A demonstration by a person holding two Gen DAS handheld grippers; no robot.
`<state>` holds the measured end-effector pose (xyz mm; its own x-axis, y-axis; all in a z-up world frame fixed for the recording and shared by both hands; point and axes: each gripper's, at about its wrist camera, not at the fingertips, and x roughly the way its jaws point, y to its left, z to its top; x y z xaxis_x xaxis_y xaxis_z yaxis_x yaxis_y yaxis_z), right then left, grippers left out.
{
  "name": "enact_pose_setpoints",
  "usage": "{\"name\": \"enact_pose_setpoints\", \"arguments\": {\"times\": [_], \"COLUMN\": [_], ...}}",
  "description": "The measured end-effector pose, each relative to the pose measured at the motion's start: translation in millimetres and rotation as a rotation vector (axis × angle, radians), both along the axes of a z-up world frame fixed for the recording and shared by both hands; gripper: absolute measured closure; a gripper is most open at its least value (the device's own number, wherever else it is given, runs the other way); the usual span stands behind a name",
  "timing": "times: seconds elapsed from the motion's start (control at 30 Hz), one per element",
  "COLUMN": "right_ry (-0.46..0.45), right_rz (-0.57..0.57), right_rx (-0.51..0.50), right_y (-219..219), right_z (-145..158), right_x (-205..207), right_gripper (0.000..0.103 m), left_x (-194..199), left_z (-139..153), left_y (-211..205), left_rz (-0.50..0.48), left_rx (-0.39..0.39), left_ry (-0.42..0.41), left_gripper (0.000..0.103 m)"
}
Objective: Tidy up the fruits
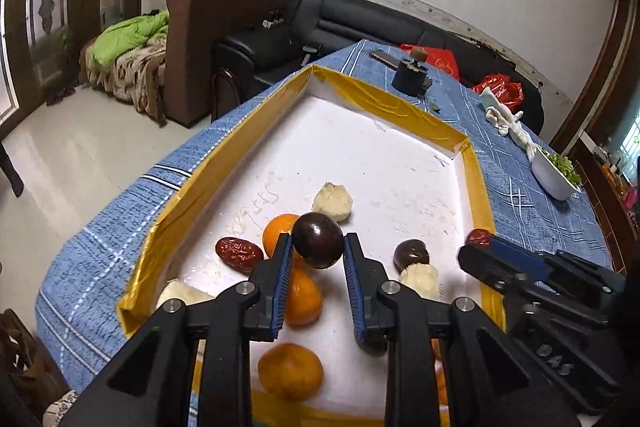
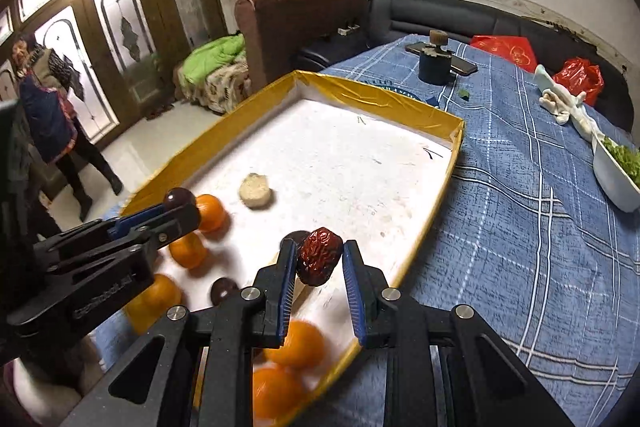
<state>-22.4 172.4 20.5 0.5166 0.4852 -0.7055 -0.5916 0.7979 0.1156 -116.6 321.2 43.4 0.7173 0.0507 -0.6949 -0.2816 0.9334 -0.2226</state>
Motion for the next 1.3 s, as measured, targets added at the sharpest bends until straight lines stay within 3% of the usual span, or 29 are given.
{"name": "enact_pose_setpoints", "arguments": {"times": [0.07, 0.1, 0.13, 0.2, 0.33, 0.4, 0.6, 0.67, 0.77, 0.83, 0.9, 1.3], "right_ry": [0.007, 0.01, 0.011, 0.013, 0.03, 0.029, -0.001, -0.011, 0.0, 0.011, 0.02, 0.032], "right_rz": [-0.011, -0.015, -0.019, -0.029, -0.032, -0.033, -0.034, -0.049, -0.093, -0.126, -0.159, -0.255], "right_rx": [-0.033, -0.045, -0.054, -0.062, -0.038, -0.024, 0.008, 0.033, 0.1, 0.147, 0.183, 0.22], "right_y": [6.4, 9.6, 10.8, 11.4, 7.5, 5.7, -3.3, -11.9, -33.4, -49.6, -64.9, -118.0], "right_z": [-9.2, -11.9, -14.9, -18.3, -18.9, -18.1, -10.9, -6.7, -1.1, -0.1, 0.4, -5.4], "right_x": [6.6, 7.9, 9.4, 11.2, 11.2, 10.8, -1.3, -7.4, -17.2, -24.2, -30.9, -60.5], "right_gripper": [0.076, 0.076, 0.076, 0.076, 0.076, 0.059, 0.054, 0.053, 0.045, 0.043, 0.042, 0.036], "left_x": [1.3, 1.5, -0.4, -4.2, -7.6, -9.6, -20.5, -25.7, -32.6, -37.3, -42.9, -49.6], "left_z": [-2.6, -3.7, -4.2, -3.4, -0.9, -0.7, 4.2, 9.7, 21.6, 30.8, 39.2, 48.3], "left_y": [0.9, 1.6, 3.0, 6.0, 9.4, 10.9, 7.7, 0.5, -20.7, -41.5, -60.5, -106.1], "left_rz": [-0.003, -0.005, -0.005, 0.011, 0.021, 0.029, 0.06, 0.07, 0.096, 0.098, 0.096, 0.049], "left_rx": [-0.013, -0.02, -0.027, -0.038, -0.064, -0.075, -0.072, -0.035, 0.113, 0.227, 0.304, 0.337], "left_ry": [0.003, 0.003, 0.001, -0.017, -0.027, -0.023, -0.025, -0.03, -0.045, -0.063, -0.088, -0.067], "left_gripper": [0.077, 0.07, 0.053, 0.037, 0.03, 0.029, 0.029, 0.029, 0.026, 0.014, 0.01, 0.006]}}
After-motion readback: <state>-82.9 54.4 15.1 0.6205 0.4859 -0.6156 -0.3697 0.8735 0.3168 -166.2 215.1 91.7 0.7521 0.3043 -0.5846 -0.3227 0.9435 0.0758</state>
